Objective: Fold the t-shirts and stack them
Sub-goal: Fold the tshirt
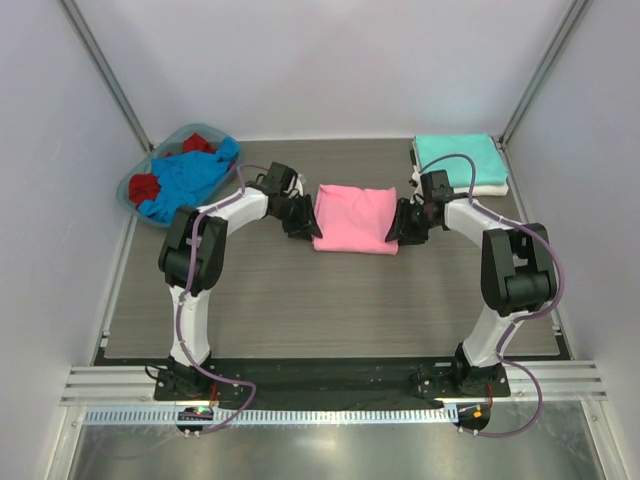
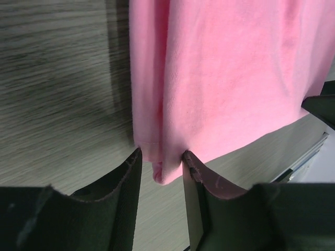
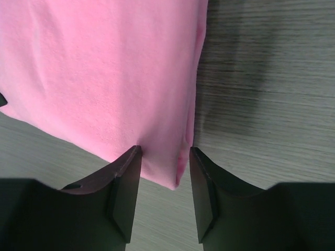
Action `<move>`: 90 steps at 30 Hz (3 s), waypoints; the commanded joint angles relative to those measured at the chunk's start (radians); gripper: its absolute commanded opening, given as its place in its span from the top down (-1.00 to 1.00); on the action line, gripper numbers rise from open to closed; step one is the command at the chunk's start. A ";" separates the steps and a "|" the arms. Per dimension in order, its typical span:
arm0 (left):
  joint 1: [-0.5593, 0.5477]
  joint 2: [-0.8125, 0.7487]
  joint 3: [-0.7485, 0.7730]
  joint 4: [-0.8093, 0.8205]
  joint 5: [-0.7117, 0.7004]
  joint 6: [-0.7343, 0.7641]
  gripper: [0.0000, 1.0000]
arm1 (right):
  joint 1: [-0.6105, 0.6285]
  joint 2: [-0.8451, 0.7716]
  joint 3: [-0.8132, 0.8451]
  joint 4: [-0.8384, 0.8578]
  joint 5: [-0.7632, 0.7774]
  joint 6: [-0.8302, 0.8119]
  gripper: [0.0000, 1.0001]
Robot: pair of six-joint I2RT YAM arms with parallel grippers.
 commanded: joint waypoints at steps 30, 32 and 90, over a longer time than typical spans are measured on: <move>-0.048 -0.184 0.058 -0.243 -0.314 0.000 0.35 | 0.012 -0.249 -0.159 0.062 0.064 0.055 0.22; -0.048 -0.164 0.121 -0.255 -0.291 0.011 0.35 | 0.012 -0.239 -0.123 0.046 0.076 0.052 0.21; -0.079 -0.093 -0.098 -0.070 -0.209 -0.012 0.44 | 0.234 -0.099 -0.094 0.147 0.019 0.095 0.58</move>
